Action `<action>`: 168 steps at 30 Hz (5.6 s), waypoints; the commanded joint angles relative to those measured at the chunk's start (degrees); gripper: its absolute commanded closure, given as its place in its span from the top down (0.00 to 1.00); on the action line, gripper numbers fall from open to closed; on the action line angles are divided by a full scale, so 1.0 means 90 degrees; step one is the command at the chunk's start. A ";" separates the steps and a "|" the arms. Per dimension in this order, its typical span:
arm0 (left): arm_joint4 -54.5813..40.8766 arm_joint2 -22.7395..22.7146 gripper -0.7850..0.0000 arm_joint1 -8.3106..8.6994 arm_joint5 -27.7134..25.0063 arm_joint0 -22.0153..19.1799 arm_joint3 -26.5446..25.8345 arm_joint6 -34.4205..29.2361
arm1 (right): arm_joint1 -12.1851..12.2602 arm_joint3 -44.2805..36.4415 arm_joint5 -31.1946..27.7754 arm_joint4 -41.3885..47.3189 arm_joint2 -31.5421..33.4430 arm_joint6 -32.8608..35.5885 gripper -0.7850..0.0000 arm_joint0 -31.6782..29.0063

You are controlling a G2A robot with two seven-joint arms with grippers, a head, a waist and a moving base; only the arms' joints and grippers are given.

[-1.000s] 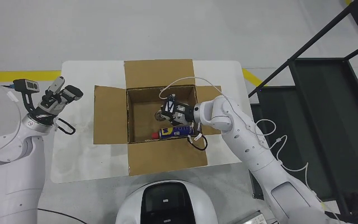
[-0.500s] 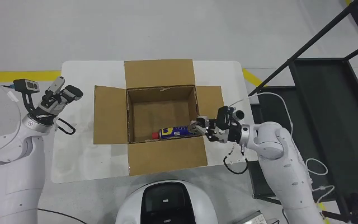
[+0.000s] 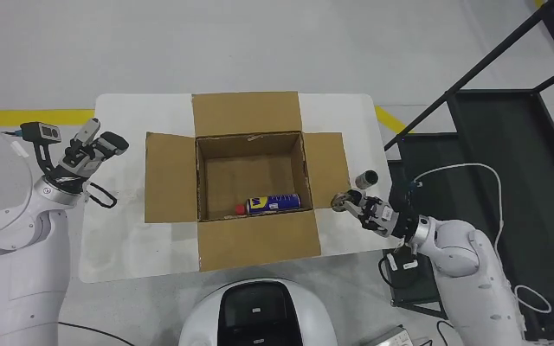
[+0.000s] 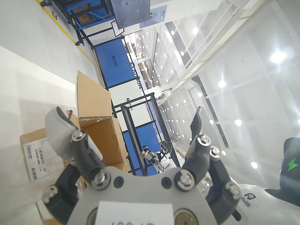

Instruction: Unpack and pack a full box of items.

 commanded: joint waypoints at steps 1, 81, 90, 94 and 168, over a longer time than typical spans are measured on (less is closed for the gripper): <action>0.0000 0.0000 1.00 0.0000 0.0000 0.0000 0.0000 0.0000 | 0.0000 0.0000 0.0000 0.0000 0.0000 0.0000 0.00 0.0000; 0.0000 0.0000 1.00 0.0000 0.0000 0.0000 0.0000 0.0000 | 0.0455 0.4239 0.1170 -0.1775 -0.0688 -0.0941 1.00 0.1700; 0.0000 0.0000 1.00 0.0000 0.0000 0.0000 0.0000 0.0000 | 0.0630 0.3560 0.0438 -0.2683 -0.0114 -0.1966 1.00 0.0977; 0.0000 0.0000 1.00 0.0000 0.0000 0.0000 0.0000 0.0000 | 0.0629 0.3612 0.0540 -0.2874 -0.0254 -0.2125 1.00 0.1071; 0.0000 0.0000 1.00 0.0000 0.0000 0.0000 0.0000 0.0000 | 0.0513 0.0994 0.1931 -0.3027 -0.3466 -0.0108 1.00 0.3609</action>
